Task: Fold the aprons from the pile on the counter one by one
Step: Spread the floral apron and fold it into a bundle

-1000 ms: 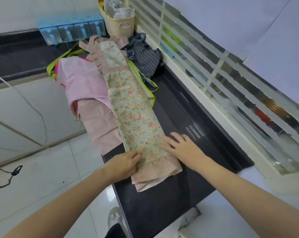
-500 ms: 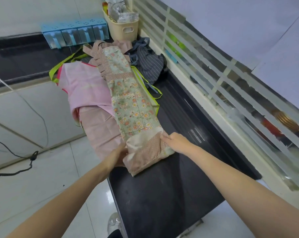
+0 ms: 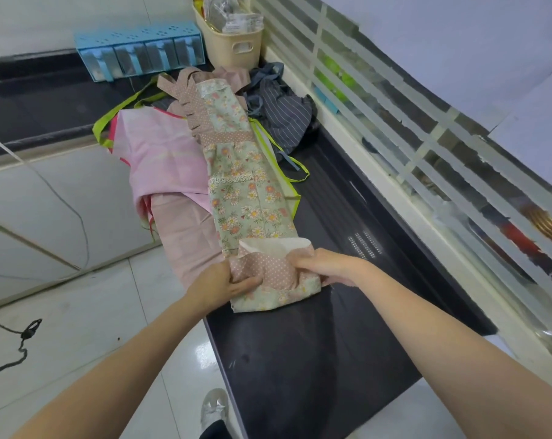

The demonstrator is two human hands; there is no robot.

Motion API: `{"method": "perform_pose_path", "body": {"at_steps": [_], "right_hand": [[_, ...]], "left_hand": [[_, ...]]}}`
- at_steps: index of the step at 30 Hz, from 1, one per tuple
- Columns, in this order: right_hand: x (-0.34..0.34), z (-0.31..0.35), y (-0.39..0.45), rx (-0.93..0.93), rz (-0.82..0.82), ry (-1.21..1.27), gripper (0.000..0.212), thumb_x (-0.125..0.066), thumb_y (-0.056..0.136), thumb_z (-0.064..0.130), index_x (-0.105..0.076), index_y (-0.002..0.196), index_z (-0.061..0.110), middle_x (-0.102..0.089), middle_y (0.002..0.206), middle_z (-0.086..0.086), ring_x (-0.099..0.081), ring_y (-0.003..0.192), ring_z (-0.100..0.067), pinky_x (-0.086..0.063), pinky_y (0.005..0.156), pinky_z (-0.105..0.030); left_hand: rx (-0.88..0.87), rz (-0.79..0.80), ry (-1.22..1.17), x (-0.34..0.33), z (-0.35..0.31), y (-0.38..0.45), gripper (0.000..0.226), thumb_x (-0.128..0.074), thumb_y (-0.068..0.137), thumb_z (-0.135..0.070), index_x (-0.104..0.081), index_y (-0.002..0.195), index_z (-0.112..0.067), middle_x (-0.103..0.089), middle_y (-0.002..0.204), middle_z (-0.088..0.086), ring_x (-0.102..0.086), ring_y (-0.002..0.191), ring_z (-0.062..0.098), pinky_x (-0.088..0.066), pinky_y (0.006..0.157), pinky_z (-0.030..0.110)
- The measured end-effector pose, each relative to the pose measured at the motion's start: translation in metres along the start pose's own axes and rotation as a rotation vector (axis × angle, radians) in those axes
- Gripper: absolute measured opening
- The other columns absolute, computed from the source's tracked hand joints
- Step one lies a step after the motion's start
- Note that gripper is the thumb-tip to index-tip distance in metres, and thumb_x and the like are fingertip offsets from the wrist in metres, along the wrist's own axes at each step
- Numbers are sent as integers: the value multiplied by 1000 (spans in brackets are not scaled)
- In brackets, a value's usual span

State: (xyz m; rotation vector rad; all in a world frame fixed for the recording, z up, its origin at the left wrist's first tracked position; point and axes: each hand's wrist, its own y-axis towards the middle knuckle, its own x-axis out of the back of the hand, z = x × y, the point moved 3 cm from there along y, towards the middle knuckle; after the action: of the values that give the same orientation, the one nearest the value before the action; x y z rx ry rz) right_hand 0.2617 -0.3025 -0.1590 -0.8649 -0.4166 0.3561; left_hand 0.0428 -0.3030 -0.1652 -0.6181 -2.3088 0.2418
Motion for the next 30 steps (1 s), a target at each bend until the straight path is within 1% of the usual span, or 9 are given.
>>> {"method": "perform_pose_path", "body": {"at_steps": [3, 5, 8, 13, 18, 20, 22, 25, 30], "right_hand": [[0, -3, -5, 50, 191, 115, 38, -66, 86, 35, -61, 118, 15, -68, 112, 2, -61, 108, -13, -44, 100, -31], [1, -1, -11, 59, 249, 164, 32, -65, 82, 38, -64, 106, 16, -69, 110, 0, -62, 107, -15, -44, 99, -31], [2, 3, -15, 43, 212, 169, 53, -64, 70, 48, -61, 111, 14, -62, 124, -9, -58, 117, -22, -41, 105, -36], [0, 6, -9, 5, 212, 178, 84, -59, 64, 66, -52, 129, 13, -61, 127, -6, -57, 117, -21, -43, 102, -37], [-2, 9, -8, -1, 167, 57, 86, -57, 67, 69, -53, 127, 8, -67, 117, -7, -62, 110, -21, -44, 102, -40], [-2, 11, -9, -11, 154, 33, 96, -62, 58, 73, -53, 126, 7, -67, 117, -9, -62, 110, -23, -43, 103, -42], [-1, 10, -9, -15, 179, 62, 104, -66, 51, 75, -49, 131, 10, -65, 121, -6, -61, 113, -22, -44, 101, -39], [5, 6, -16, 8, 225, 198, 71, -59, 71, 60, -52, 125, 14, -62, 125, -6, -58, 116, -22, -45, 101, -35], [9, -2, -24, 93, 363, 279, 49, -63, 84, 19, -46, 130, 21, -56, 134, -5, -54, 123, -20, -43, 103, -34]], "left_hand": [[-123, -131, 222, 3, -6, -2, 52, -65, 80, -53, -40, 104, -13, -65, 93, 10, -62, 85, 27, -43, 66, 32], [-388, -305, 347, 6, -11, -8, 55, -56, 77, -59, -39, 95, -10, -60, 81, 10, -58, 69, 22, -34, 54, 21], [-641, -398, 369, 13, -23, -19, 51, -53, 76, -59, -37, 89, -12, -44, 89, 1, -43, 62, 10, -33, 55, 16], [-769, -260, 570, 10, -30, -22, 48, -80, 68, -27, -43, 97, -14, -39, 117, 9, -64, 71, 20, -53, 55, 24], [-662, -51, 573, 15, -42, -3, 26, -83, 67, -19, -60, 78, -17, -33, 144, 29, -44, 122, 50, -47, 93, 54], [-554, 89, 512, 16, -46, 8, 19, -78, 73, -22, -60, 81, -20, -23, 151, 18, -40, 126, 39, -40, 100, 44], [-432, 198, 414, 19, -44, 18, 22, -74, 76, -20, -52, 75, -19, -42, 137, 8, -50, 109, 23, -37, 87, 26], [-311, 132, 171, 31, -48, 22, 37, -71, 69, -36, -39, 59, -20, -45, 66, -7, -42, 58, 4, -29, 57, 19], [-103, 40, -83, 30, -24, 14, 35, -60, 65, -48, -51, 66, -14, -55, 67, 1, -49, 59, 4, -41, 60, 29]]}}
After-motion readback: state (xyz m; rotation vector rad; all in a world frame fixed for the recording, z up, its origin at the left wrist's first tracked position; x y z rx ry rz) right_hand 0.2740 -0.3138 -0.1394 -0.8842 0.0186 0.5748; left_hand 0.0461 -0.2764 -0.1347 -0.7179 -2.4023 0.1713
